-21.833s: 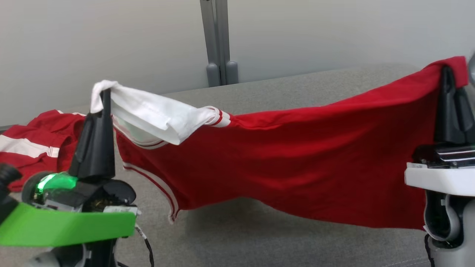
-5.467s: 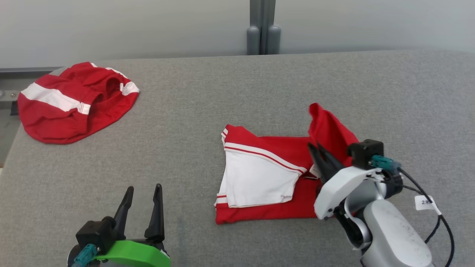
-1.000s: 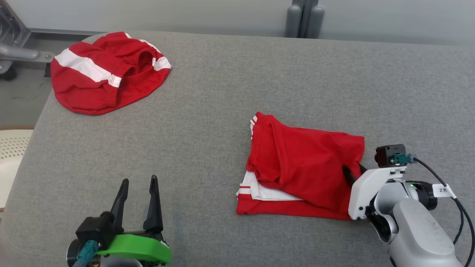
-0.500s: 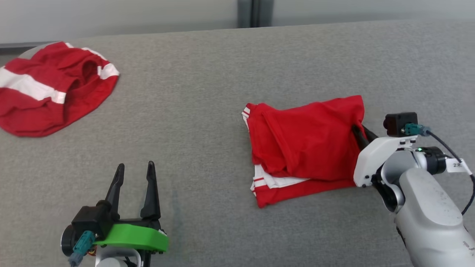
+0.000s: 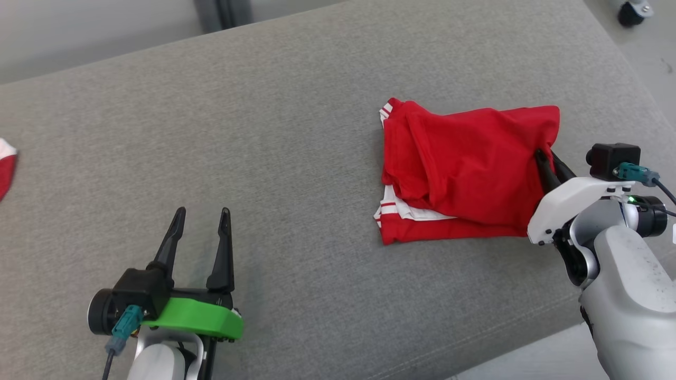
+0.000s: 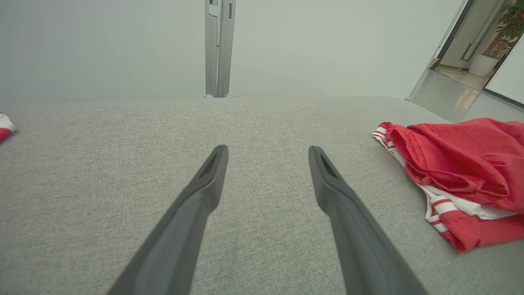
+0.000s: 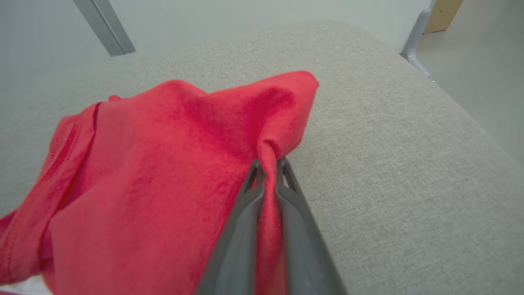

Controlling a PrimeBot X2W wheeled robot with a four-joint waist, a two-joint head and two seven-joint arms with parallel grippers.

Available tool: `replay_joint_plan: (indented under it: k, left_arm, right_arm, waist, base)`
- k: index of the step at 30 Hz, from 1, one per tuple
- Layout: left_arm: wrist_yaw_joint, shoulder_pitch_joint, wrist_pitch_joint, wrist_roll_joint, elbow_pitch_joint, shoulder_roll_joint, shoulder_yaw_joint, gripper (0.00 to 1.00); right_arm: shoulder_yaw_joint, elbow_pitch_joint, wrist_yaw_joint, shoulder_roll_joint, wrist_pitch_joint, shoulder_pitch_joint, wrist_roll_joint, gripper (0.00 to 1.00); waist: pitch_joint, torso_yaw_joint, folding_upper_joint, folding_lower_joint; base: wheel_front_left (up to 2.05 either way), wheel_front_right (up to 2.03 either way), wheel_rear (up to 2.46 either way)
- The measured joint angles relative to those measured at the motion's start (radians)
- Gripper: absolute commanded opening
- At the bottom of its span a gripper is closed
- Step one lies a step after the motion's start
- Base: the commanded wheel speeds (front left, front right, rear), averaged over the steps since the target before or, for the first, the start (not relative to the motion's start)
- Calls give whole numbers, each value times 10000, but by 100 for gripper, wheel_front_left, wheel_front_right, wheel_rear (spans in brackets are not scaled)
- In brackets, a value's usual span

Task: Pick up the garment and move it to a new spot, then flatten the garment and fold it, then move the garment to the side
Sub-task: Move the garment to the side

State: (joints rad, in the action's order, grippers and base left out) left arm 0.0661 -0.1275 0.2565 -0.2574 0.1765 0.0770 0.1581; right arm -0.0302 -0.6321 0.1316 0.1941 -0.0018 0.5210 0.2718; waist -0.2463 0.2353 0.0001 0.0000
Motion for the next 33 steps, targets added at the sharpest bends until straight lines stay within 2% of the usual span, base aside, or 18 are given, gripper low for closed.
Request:
replay_joint_plan:
  k: [7, 14, 21, 30, 33]
  left_arm:
    - [27, -144, -58, 19, 17, 82, 86, 100]
    - [-46, -159, -54, -4, -82, 146, 75, 100]
    - [-63, -186, -46, -6, -291, 151, 221, 100]
    - [-182, -207, -144, 0, -692, 257, 320, 100]
    - [-221, -208, -188, 0, -825, 303, 324, 100]
  right_arm:
    - [186, -151, 0, -161, -267, 174, -121, 0]
    - [46, -686, -2, -40, -293, 1160, -430, 0]
    - [504, -1808, 0, 711, -295, 2626, -844, 0]
    - [1728, -3014, 0, 2485, -326, 3997, -1626, 0]
    - [2184, -3237, 0, 2884, -351, 4284, -1910, 0]
  waist:
    - [-459, 615, 0, 0]
    - [-637, 201, 0, 0]
    - [-667, -645, 0, 0]
    - [-1018, -1726, -1, 0]
    - [-1275, -1932, 0, 0]
  base:
    - [0, 0, 0]
    - [0, 0, 0]
    - [0, 0, 0]
    - [0, 0, 0]
    - [0, 0, 0]
